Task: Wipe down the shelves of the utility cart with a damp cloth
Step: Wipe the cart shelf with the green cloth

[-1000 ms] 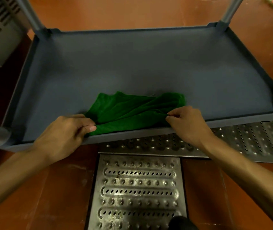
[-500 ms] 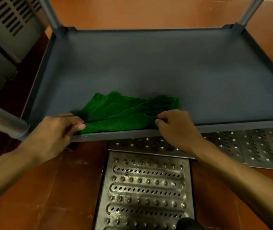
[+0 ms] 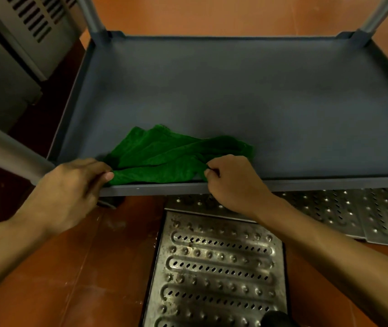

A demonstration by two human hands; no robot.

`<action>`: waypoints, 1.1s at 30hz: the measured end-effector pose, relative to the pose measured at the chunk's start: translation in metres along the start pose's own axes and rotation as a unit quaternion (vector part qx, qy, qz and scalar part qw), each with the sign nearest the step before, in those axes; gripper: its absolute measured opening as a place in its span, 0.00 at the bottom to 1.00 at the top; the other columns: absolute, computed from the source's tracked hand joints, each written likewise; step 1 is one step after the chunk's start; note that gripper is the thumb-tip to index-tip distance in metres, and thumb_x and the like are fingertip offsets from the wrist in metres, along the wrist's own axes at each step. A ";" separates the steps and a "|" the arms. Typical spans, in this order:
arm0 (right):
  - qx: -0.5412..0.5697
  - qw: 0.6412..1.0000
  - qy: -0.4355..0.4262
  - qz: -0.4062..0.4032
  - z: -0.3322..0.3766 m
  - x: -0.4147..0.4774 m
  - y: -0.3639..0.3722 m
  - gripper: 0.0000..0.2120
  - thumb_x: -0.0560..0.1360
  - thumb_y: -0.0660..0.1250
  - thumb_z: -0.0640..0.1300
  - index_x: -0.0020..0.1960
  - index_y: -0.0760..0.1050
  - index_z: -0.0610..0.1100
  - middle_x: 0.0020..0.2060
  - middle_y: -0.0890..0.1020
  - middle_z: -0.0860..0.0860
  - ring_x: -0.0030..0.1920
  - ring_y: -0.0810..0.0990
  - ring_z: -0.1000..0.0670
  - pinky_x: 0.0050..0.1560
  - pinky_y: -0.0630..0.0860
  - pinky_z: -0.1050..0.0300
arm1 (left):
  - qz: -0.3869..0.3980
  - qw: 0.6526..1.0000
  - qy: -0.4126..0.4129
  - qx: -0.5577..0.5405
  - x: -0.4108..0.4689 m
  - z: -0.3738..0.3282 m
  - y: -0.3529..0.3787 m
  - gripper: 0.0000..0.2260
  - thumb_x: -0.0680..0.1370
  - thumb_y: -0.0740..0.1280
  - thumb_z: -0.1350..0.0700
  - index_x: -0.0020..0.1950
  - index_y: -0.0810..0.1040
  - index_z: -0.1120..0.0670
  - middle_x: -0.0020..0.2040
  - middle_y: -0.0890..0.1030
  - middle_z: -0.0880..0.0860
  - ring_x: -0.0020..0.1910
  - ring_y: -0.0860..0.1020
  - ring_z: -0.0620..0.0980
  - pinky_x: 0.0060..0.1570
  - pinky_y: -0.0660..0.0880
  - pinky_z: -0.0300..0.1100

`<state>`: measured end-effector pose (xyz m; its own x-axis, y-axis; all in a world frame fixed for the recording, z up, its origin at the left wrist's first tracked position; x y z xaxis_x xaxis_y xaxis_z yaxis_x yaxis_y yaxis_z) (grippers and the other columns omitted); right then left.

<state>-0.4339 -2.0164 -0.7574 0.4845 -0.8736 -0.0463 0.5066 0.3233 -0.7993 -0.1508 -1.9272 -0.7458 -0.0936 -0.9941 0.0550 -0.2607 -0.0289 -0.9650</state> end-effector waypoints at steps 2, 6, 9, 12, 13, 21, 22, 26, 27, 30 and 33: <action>0.001 1.000 -0.006 0.010 0.005 0.003 0.004 0.18 0.79 0.61 0.40 0.30 0.66 0.40 0.26 0.69 0.49 0.27 0.67 0.52 0.34 0.69 0.51 | 0.006 1.000 0.004 0.027 -0.002 0.003 -0.003 0.15 0.84 0.56 0.51 0.52 0.80 0.55 0.45 0.78 0.50 0.44 0.79 0.54 0.45 0.79 0.52; -0.002 1.000 -0.022 0.021 0.017 0.009 0.012 0.20 0.78 0.61 0.39 0.28 0.61 0.43 0.24 0.66 0.50 0.26 0.64 0.52 0.32 0.63 0.53 | 0.016 0.997 0.003 0.070 -0.009 0.006 -0.007 0.17 0.80 0.55 0.50 0.52 0.80 0.58 0.44 0.78 0.52 0.42 0.78 0.54 0.47 0.77 0.51; 0.001 0.999 -0.026 0.027 0.025 0.014 0.019 0.20 0.77 0.61 0.38 0.28 0.60 0.43 0.24 0.65 0.50 0.26 0.62 0.52 0.32 0.60 0.54 | 0.013 0.996 -0.002 0.088 -0.014 0.005 -0.009 0.17 0.80 0.55 0.51 0.51 0.81 0.58 0.44 0.79 0.54 0.42 0.79 0.56 0.48 0.77 0.53; -0.004 0.999 -0.038 0.033 0.034 0.019 0.025 0.20 0.76 0.62 0.38 0.28 0.60 0.43 0.24 0.65 0.49 0.26 0.63 0.51 0.32 0.59 0.54 | 0.004 0.997 -0.011 0.080 -0.020 0.005 -0.010 0.18 0.80 0.56 0.51 0.56 0.81 0.59 0.47 0.80 0.55 0.44 0.80 0.57 0.49 0.78 0.53; -0.003 0.998 -0.042 0.036 0.037 0.021 0.027 0.21 0.77 0.62 0.38 0.28 0.60 0.43 0.24 0.65 0.49 0.26 0.63 0.50 0.31 0.60 0.54 | 0.000 0.997 -0.018 0.073 -0.023 0.006 -0.009 0.18 0.80 0.57 0.51 0.60 0.80 0.59 0.50 0.81 0.55 0.46 0.80 0.56 0.49 0.79 0.52; -0.002 0.996 -0.063 0.065 0.060 0.038 0.042 0.21 0.77 0.63 0.37 0.28 0.58 0.43 0.25 0.64 0.47 0.27 0.63 0.47 0.32 0.60 0.53 | 0.004 0.996 -0.065 0.064 -0.026 0.002 -0.007 0.28 0.78 0.67 0.49 0.76 0.67 0.56 0.60 0.79 0.55 0.58 0.78 0.57 0.57 0.78 0.53; -0.004 0.996 -0.064 0.068 0.063 0.040 0.044 0.21 0.77 0.63 0.37 0.28 0.58 0.43 0.25 0.64 0.48 0.27 0.63 0.48 0.32 0.60 0.53 | 0.003 0.996 -0.066 0.067 -0.026 0.002 -0.006 0.28 0.78 0.67 0.49 0.76 0.67 0.57 0.60 0.78 0.56 0.59 0.78 0.57 0.58 0.77 0.52; -0.009 0.995 -0.066 0.077 0.072 0.046 0.051 0.21 0.78 0.62 0.39 0.29 0.59 0.43 0.26 0.66 0.47 0.27 0.63 0.49 0.31 0.61 0.54 | -0.006 0.996 -0.075 0.057 -0.029 0.002 -0.002 0.32 0.77 0.67 0.50 0.78 0.62 0.58 0.70 0.71 0.58 0.66 0.73 0.57 0.64 0.73 0.51; -0.006 0.995 -0.066 0.080 0.074 0.048 0.053 0.21 0.78 0.63 0.38 0.29 0.60 0.43 0.26 0.66 0.47 0.27 0.64 0.48 0.31 0.62 0.54 | -0.008 0.996 -0.075 0.047 -0.029 0.001 -0.002 0.33 0.77 0.67 0.50 0.79 0.60 0.58 0.72 0.68 0.59 0.69 0.71 0.58 0.66 0.72 0.51; 0.001 0.993 -0.068 0.094 0.083 0.053 0.058 0.20 0.77 0.64 0.37 0.29 0.61 0.42 0.26 0.68 0.47 0.28 0.67 0.48 0.31 0.64 0.54 | -0.018 0.998 -0.066 0.014 -0.025 0.001 -0.001 0.35 0.77 0.66 0.53 0.81 0.55 0.54 0.78 0.61 0.58 0.75 0.64 0.57 0.71 0.67 0.51; -0.008 0.991 -0.075 0.110 0.094 0.059 0.062 0.21 0.76 0.66 0.37 0.28 0.61 0.43 0.25 0.68 0.49 0.26 0.67 0.50 0.29 0.64 0.56 | -0.021 0.997 -0.072 0.004 -0.018 0.000 -0.002 0.33 0.78 0.65 0.55 0.81 0.55 0.53 0.79 0.59 0.58 0.78 0.60 0.57 0.75 0.62 0.52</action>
<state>-0.3067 -2.0130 -0.7534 0.6831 -0.7184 -0.1314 0.3659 0.4923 -0.7898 -0.1486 -1.9098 -0.7451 0.0569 -0.9967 0.0582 -0.2537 -0.0708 -0.9647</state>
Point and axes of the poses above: each hand's wrist, its own x-axis towards the middle knuckle, its own y-axis out of the palm, z = x × y, the point moved 2 cm from there along x, towards the middle knuckle
